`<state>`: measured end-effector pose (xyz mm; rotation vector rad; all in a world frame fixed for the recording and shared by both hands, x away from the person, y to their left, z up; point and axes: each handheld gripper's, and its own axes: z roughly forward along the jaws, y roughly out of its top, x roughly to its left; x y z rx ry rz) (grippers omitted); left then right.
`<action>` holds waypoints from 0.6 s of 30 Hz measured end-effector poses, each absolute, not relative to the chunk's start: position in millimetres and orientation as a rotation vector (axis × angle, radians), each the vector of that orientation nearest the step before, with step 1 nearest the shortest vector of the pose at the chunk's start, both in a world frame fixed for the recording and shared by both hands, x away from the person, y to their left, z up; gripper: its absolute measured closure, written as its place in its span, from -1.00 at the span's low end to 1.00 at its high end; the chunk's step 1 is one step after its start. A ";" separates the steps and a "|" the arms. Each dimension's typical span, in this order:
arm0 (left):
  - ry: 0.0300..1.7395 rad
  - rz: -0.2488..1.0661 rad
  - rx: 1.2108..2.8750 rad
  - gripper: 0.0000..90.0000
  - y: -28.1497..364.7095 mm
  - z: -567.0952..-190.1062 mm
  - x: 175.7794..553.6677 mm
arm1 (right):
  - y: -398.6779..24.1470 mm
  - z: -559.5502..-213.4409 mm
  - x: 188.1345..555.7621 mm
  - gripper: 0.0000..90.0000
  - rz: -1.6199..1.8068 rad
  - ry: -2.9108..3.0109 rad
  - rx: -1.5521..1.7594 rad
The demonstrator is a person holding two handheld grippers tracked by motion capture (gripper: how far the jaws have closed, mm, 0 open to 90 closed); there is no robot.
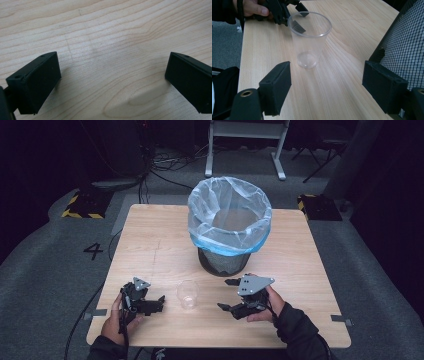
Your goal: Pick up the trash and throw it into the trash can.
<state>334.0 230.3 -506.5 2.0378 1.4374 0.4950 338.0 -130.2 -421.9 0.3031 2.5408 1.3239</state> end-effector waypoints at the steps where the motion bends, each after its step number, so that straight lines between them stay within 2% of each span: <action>1: 1.437 0.495 2.038 -0.99 230.3 -506.5 334.0 | -127.9 -420.0 338.2 -0.48 1.330 2.541 0.294; 18: 1.437 0.495 2.038 -0.99 230.3 -506.5 334.0 | -92.0 -412.1 331.0 -0.46 1.348 2.555 0.188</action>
